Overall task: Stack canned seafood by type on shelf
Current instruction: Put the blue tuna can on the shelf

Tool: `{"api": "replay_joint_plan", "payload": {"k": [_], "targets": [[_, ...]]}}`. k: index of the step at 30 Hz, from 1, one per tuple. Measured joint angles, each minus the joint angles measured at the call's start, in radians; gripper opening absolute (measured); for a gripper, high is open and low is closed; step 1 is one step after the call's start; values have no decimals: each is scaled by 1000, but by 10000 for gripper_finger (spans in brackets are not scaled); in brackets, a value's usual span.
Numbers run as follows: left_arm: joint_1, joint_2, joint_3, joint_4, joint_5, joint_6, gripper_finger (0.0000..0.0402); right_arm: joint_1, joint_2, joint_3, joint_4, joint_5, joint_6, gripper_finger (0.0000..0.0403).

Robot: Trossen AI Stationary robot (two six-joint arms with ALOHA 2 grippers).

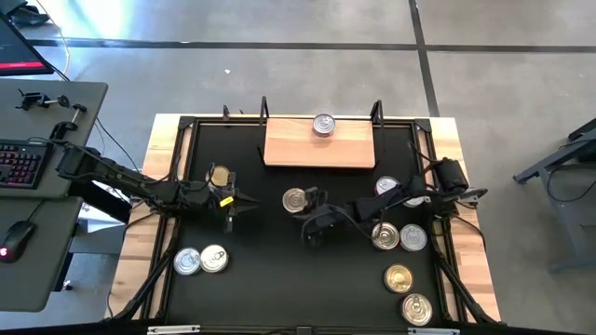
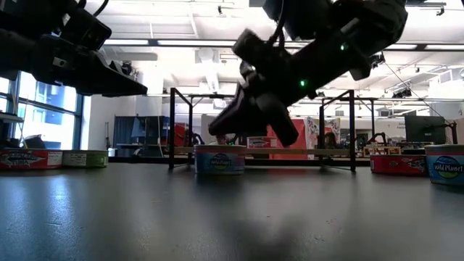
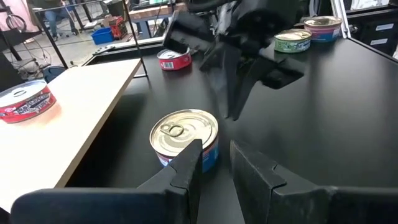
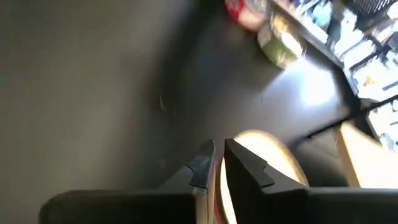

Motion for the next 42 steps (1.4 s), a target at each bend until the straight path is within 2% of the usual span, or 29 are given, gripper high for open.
{"api": "replay_joint_plan", "payload": {"k": [3, 8, 11, 15, 22, 25, 36, 42], "targets": [[0, 0, 0, 0, 0, 0, 76, 2, -3, 0, -1, 2, 5, 64], [0, 0, 0, -2, 0, 0, 76, -24, 13, 1, -52, -1, -27, 138], [0, 0, 0, -3, 0, 0, 76, -52, 53, 4, -67, -42, -109, 159], [0, 0, 0, -4, 0, 0, 76, -63, 112, 8, 2, 0, -197, 132], [0, 0, 0, -4, 0, 0, 76, -62, 145, 8, 18, 112, -207, 13], [0, 0, -1, -4, 0, -1, 76, -59, 146, 19, -2, 137, -189, 14], [0, 0, -1, 4, 0, -19, 76, 14, 157, 204, -307, 320, -199, 0], [0, 0, -1, 3, 0, -18, 76, 32, 147, 237, -378, 397, -195, 0]]}}
